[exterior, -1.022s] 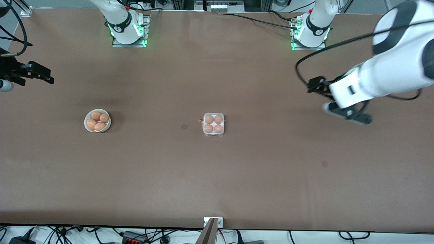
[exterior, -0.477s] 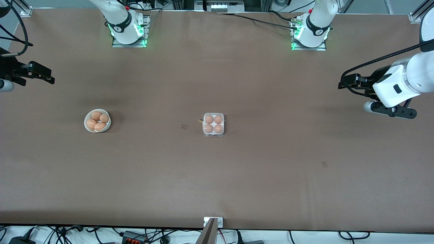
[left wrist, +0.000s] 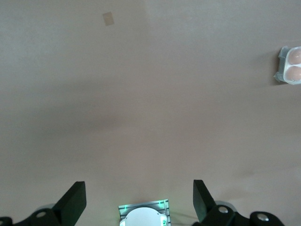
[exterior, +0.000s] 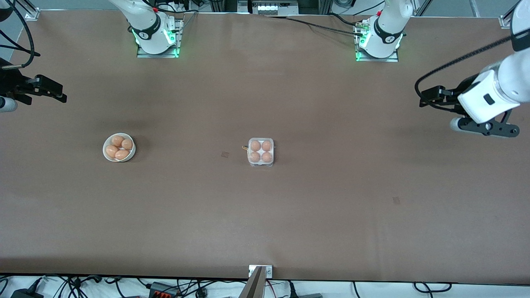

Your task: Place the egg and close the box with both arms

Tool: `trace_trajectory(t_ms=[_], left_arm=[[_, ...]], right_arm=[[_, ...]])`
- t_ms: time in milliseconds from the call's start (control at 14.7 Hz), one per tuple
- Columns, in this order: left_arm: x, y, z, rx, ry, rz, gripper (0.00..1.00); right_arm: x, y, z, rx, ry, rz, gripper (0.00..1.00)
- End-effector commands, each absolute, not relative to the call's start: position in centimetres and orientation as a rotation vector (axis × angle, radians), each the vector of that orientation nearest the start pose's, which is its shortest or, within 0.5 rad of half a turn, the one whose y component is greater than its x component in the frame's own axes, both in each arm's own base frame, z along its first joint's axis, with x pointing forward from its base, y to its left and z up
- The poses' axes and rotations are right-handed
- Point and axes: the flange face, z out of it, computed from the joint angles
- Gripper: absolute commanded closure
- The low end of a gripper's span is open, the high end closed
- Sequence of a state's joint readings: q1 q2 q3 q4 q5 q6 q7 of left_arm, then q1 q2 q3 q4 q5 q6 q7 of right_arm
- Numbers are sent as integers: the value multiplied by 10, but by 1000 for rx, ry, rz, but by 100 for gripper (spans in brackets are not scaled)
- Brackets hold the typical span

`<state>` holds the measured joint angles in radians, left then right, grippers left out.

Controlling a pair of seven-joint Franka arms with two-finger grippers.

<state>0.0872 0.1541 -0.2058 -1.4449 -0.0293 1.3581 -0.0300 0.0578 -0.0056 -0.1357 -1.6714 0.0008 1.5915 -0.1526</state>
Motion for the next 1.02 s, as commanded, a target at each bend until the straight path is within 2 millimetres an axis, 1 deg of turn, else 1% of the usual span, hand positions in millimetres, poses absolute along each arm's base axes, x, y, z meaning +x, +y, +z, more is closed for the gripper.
trace_trajectory(t_ms=[0, 68, 204, 272, 409, 545, 613, 749, 954], left_arm=[[529, -55, 570, -3116, 43, 322, 0], [522, -52, 568, -3118, 26, 280, 0], [503, -54, 560, -3106, 24, 284, 0], [501, -55, 561, -3106, 26, 265, 0], [510, -51, 566, -3106, 31, 247, 0], [530, -45, 571, -3117, 30, 273, 0], [534, -44, 570, -3120, 30, 286, 0], [535, -34, 570, -3123, 4, 284, 0], [535, -30, 573, -3123, -32, 277, 0]], right_arm=[[551, -42, 587, -3115, -104, 109, 0], [551, -42, 587, -3115, -106, 109, 0], [551, -41, 587, -3114, -104, 114, 0], [551, -41, 587, -3114, -104, 114, 0], [551, -42, 587, -3115, -106, 107, 0], [551, -40, 587, -3113, -106, 111, 0], [551, -41, 587, -3114, -109, 114, 0], [551, -42, 587, -3115, -104, 111, 0], [550, -41, 587, -3113, -104, 116, 0]])
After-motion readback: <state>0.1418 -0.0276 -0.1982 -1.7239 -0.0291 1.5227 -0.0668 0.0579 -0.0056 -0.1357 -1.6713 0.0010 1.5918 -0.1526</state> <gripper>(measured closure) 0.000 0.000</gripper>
